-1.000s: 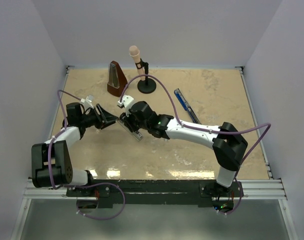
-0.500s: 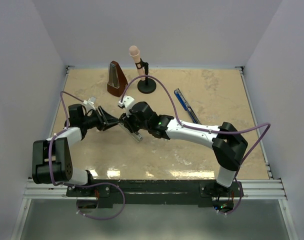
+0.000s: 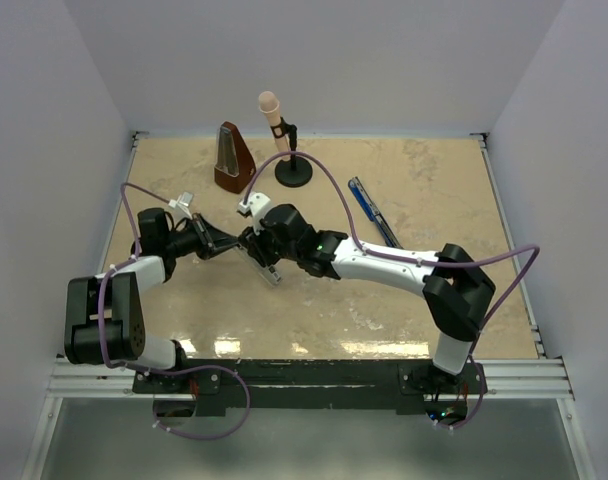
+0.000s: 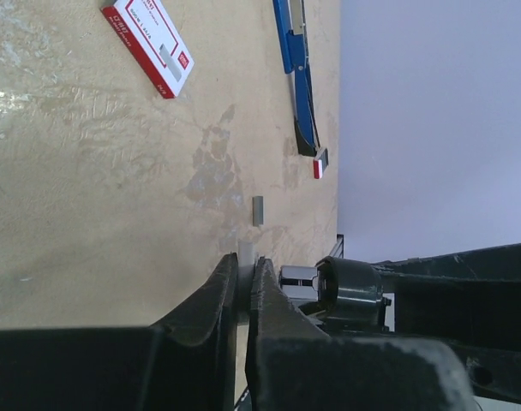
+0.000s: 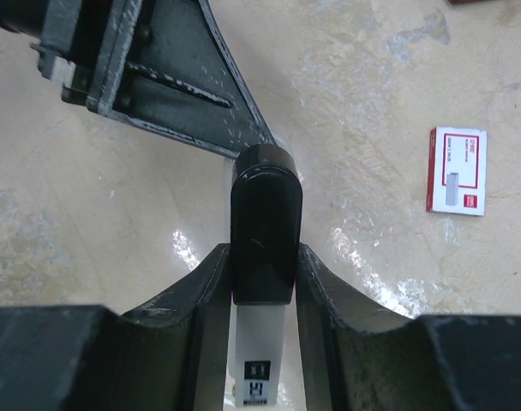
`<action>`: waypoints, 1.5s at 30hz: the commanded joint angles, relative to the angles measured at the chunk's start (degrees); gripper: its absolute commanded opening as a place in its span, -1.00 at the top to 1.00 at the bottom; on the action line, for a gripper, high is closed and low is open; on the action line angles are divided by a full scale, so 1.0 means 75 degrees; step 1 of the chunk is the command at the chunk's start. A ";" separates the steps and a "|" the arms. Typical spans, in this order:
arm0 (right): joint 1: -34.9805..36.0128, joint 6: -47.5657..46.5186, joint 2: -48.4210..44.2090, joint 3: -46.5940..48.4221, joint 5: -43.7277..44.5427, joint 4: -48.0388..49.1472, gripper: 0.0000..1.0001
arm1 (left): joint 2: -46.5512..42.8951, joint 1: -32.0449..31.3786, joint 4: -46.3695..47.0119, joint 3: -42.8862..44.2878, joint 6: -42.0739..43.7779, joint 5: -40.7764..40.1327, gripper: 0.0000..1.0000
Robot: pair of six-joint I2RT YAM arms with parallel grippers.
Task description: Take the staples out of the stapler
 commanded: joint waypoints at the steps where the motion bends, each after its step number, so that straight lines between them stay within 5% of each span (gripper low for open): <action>1: 0.0019 -0.0028 0.0064 0.0399 -0.0090 0.0519 0.51 | 0.0007 -0.0084 0.0396 -0.0071 -0.0114 0.0220 1.00; 5: 0.0007 -0.0227 0.0404 0.0774 -0.0172 0.0084 -0.02 | -0.0087 -0.0108 0.0267 -0.0024 -0.0091 0.0185 1.00; 11: -0.0016 -0.0227 0.0487 0.0705 -0.0137 0.0165 -0.12 | -0.0075 -0.0155 0.0056 0.0070 0.0073 0.0185 1.00; 15: -0.0109 -0.0239 0.0533 0.0716 -0.0008 0.0165 -0.08 | -0.0110 -0.0178 0.0044 0.0047 0.0109 0.0173 1.00; 20: -0.0238 -0.0227 0.0394 0.0565 -0.0043 0.0189 0.70 | -0.0134 -0.0178 -0.0445 0.0163 0.0388 -0.0060 1.00; 23: -0.0390 -0.0251 0.0148 0.0261 -0.0008 0.0189 0.84 | -0.0040 -0.0155 -0.1859 0.0631 0.1159 -0.0891 1.00; 29: -0.0965 -0.0239 -0.1012 -0.0862 -0.0020 0.0200 0.90 | 0.0124 0.0207 -0.2897 0.1031 0.1457 -0.1818 1.00; 45: -0.1094 0.1634 -0.3942 -0.5258 -0.0407 0.1606 0.67 | 0.0030 0.0865 -0.2230 0.0422 0.1023 -0.1631 1.00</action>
